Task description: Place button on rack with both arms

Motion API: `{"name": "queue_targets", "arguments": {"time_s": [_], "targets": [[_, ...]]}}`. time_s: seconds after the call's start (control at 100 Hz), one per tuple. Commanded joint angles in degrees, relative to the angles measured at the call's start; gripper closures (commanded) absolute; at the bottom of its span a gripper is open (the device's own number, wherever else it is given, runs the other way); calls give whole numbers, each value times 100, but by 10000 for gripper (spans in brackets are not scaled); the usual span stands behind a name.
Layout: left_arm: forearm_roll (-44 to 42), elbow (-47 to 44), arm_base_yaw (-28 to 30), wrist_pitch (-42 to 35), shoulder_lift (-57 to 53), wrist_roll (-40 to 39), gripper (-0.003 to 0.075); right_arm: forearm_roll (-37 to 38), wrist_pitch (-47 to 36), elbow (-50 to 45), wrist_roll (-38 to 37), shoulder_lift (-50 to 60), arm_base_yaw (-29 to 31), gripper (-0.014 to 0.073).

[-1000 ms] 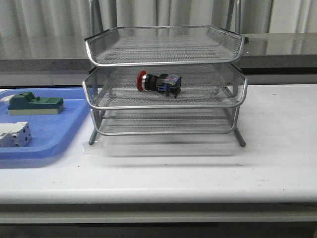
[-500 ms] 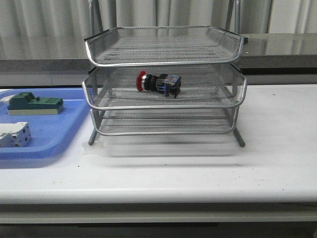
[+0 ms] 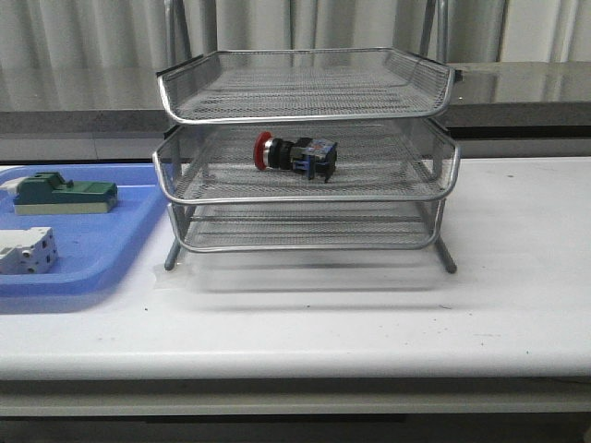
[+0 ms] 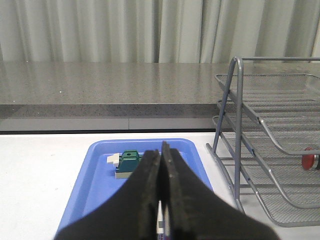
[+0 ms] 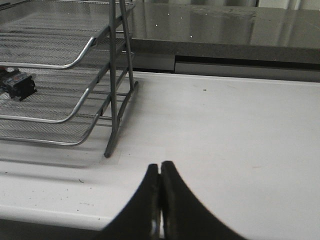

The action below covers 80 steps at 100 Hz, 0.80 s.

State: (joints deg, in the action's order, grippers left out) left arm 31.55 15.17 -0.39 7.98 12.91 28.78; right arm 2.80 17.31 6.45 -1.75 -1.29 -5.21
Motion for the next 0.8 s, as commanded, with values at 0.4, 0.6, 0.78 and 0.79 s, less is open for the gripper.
{"name": "queue_targets", "arguments": {"time_s": [0.4,0.6,0.78,0.79], "targets": [[70,149,-11,-407,56,-63,740,-224,-1452,-718,-20,311,28,654],[70,149,-11,-407,56,-63,740,-224,-1490,-718,-20,311,28,654],[70,149,-11,-407,56,-63,740,-224,-1490,-718,-20,311,28,654],[70,149,-11,-407,56,-63,740,-224,-1490,-718,-20,311,28,654]]}}
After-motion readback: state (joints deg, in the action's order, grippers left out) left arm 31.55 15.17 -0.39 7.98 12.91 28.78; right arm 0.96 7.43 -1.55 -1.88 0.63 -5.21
